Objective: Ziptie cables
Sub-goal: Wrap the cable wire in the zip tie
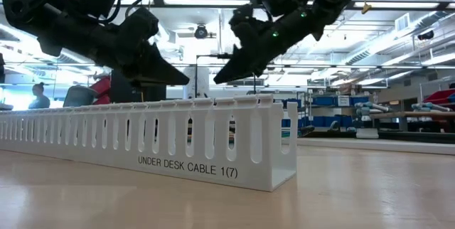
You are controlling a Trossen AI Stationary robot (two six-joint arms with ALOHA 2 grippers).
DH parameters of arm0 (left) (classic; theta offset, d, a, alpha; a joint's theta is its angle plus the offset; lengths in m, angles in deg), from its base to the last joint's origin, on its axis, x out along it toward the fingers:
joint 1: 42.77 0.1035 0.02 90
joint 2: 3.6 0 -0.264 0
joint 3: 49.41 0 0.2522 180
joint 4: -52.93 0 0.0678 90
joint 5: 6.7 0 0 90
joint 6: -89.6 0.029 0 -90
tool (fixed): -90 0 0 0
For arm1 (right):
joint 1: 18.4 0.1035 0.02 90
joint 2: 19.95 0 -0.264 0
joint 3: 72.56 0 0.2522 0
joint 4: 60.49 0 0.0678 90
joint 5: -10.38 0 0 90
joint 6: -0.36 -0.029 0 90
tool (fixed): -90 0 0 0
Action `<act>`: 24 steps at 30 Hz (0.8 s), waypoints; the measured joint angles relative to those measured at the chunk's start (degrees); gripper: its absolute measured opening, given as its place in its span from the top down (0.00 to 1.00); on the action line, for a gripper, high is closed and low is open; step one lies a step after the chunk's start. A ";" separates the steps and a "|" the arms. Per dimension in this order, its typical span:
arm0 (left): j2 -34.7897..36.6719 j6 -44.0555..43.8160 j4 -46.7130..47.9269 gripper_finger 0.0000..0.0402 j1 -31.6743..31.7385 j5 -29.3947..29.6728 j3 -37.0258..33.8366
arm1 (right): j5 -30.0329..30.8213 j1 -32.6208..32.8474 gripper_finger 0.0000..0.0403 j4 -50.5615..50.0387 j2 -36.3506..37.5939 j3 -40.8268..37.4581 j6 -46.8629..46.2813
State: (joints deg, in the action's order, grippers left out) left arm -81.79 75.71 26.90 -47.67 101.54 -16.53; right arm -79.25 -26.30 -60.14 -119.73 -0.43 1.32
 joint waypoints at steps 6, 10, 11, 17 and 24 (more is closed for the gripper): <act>0.00 0.22 2.81 1.00 0.02 1.07 0.04 | -1.68 -1.37 0.99 1.42 0.47 -2.21 -5.17; 0.00 -0.22 5.13 1.00 0.02 2.81 0.04 | -3.28 -0.88 0.95 2.29 -2.08 -1.97 -5.27; 0.00 -0.98 6.03 1.00 0.00 4.20 0.04 | -4.20 -0.80 0.93 2.40 -2.86 -1.59 -5.30; 0.01 -5.48 12.04 1.00 0.02 8.78 0.04 | -6.02 -0.07 0.80 2.83 -8.56 2.50 -3.28; 0.04 -7.77 13.75 1.00 0.02 8.99 -0.18 | -6.63 0.88 0.72 -1.02 -12.72 7.00 2.89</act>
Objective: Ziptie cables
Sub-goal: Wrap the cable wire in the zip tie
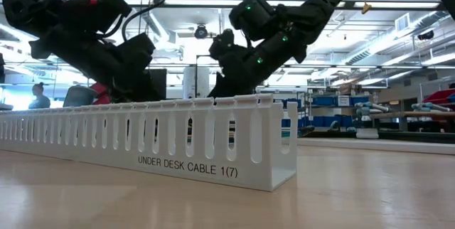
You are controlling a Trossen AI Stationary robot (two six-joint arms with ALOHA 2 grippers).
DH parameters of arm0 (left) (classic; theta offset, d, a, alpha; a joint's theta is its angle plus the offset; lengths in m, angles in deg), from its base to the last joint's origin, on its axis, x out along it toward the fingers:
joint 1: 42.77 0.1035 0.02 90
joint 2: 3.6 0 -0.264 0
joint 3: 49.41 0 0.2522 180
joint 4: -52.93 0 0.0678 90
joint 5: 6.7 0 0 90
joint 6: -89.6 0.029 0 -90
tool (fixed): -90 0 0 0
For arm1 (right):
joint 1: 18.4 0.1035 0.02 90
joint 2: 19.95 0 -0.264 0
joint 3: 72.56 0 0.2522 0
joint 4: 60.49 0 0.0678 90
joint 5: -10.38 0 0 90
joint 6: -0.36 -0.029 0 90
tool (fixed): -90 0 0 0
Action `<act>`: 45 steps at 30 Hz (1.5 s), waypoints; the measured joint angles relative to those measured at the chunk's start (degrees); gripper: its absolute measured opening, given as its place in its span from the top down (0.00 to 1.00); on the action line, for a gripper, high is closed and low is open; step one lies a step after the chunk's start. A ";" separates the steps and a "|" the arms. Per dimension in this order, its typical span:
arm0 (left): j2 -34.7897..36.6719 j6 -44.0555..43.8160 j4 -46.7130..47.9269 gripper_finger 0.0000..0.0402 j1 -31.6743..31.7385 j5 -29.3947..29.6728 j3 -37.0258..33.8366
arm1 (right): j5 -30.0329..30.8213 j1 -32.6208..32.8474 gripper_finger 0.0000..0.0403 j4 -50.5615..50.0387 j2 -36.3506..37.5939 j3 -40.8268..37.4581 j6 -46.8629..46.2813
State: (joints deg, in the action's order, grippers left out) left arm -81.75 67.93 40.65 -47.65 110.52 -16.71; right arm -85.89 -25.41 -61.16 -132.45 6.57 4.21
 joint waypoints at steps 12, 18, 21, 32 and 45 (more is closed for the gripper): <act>0.01 -0.01 -0.28 1.00 0.00 0.00 -0.48 | 2.36 -0.83 0.72 -3.17 -1.95 2.05 -2.31; 0.01 -0.12 -0.72 1.00 0.00 0.02 -0.48 | 0.43 -1.39 0.72 -7.08 -7.06 8.94 -3.88; -0.01 -1.10 -0.63 1.00 0.00 0.01 -0.46 | 2.66 -1.22 0.73 -10.25 -7.39 10.41 -3.71; -0.01 -1.07 0.81 1.00 0.00 0.00 -0.46 | 2.08 -1.97 0.99 -12.47 -7.37 10.60 -0.74; -0.01 -0.79 -4.03 1.00 0.00 0.00 -0.47 | 5.39 -1.90 1.00 -1.89 -3.26 10.19 -0.79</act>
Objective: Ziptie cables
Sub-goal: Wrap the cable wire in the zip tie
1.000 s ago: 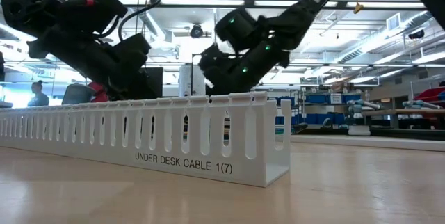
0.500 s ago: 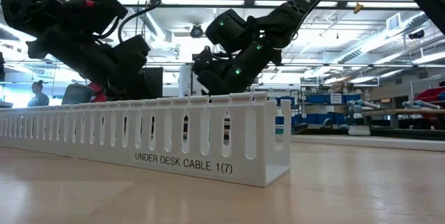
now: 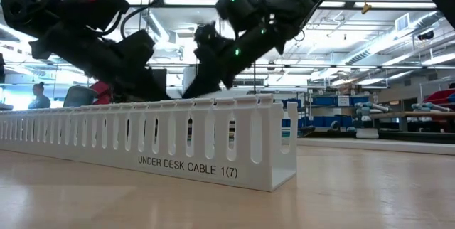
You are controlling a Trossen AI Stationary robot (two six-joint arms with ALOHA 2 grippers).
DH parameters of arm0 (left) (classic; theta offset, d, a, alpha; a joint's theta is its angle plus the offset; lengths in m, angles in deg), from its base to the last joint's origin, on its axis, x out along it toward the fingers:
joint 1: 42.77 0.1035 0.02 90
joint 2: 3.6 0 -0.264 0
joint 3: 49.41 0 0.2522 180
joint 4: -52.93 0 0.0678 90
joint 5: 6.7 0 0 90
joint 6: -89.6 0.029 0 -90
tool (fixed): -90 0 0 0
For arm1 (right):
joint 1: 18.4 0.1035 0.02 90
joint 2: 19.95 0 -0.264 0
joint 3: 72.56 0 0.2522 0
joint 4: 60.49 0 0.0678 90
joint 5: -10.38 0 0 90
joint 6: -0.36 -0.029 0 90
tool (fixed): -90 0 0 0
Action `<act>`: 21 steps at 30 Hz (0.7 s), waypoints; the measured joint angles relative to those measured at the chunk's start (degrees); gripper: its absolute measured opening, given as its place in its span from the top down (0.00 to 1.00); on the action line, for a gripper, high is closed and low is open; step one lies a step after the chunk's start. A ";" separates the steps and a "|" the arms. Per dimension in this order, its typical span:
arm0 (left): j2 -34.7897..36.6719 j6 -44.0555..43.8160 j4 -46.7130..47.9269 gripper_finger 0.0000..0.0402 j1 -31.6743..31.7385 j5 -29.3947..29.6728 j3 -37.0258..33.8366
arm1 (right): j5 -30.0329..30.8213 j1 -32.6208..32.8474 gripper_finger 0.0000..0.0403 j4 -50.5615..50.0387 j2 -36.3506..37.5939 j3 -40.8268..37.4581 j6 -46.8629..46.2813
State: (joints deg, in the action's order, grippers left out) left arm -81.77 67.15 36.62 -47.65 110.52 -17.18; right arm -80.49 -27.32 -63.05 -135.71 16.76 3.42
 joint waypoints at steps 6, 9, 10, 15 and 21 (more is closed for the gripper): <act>0.00 5.68 -11.02 1.00 -0.02 0.00 -1.31 | -0.38 -1.32 1.00 9.57 3.54 -5.12 -4.49; -0.32 6.67 -21.66 1.00 -0.08 1.21 -4.54 | 0.15 -1.51 1.00 16.05 5.27 -9.49 -6.83; -0.44 6.71 -24.64 1.00 -0.11 2.04 -5.92 | 0.64 -1.62 1.00 18.76 5.75 -11.07 -7.59; -4.60 1.65 -33.75 1.00 -0.06 9.44 -9.44 | 2.35 -2.22 1.00 28.53 6.86 -16.54 -10.10; -17.06 0.11 -34.98 1.00 -0.83 17.91 -1.03 | 4.67 -2.65 1.00 32.65 6.33 -17.20 -9.65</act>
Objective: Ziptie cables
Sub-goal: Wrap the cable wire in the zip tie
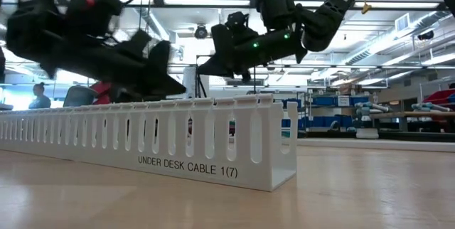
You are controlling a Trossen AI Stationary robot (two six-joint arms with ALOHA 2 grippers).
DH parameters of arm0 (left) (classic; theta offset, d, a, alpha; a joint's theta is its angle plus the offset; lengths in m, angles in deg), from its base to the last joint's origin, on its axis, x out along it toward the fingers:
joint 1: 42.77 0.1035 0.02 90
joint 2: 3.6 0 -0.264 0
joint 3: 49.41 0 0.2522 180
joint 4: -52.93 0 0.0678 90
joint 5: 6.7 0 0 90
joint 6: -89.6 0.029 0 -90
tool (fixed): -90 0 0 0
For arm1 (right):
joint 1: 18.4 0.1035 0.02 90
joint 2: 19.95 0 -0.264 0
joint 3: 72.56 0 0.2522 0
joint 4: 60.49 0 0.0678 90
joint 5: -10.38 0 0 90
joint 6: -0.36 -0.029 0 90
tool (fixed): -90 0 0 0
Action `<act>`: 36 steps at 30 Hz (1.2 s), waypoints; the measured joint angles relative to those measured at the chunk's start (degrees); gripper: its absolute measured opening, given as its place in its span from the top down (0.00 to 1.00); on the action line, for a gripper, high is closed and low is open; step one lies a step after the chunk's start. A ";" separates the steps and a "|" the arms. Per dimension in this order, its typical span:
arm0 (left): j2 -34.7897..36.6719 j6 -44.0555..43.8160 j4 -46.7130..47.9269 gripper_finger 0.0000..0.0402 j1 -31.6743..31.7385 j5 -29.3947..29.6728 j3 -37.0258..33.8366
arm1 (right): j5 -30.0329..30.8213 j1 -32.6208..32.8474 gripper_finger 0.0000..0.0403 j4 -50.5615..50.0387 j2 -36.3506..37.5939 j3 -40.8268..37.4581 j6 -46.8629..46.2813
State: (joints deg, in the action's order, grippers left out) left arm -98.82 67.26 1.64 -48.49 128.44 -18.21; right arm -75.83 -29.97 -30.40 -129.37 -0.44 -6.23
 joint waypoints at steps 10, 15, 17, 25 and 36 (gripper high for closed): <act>-8.38 11.98 -3.70 1.00 -3.74 13.66 9.71 | -1.64 -0.97 1.00 1.02 -0.02 0.01 1.77; -8.28 13.27 -5.36 1.00 -3.72 13.19 9.68 | -2.02 -0.58 1.00 1.36 -0.04 0.01 2.71; -8.28 14.99 -5.41 0.99 -3.69 10.82 9.68 | -2.02 -0.25 1.00 1.37 -0.04 0.01 3.51; -8.21 19.04 -7.21 0.81 -3.69 0.28 9.79 | -2.00 0.21 1.00 1.38 -0.07 0.01 5.84; -8.21 19.20 -8.95 0.72 -3.78 12.80 9.76 | -1.97 0.21 1.00 1.52 -0.09 0.01 6.80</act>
State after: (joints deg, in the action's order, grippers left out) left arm -107.03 86.46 -7.31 -52.26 141.24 -8.45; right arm -77.80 -29.76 -28.88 -129.46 -0.43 0.57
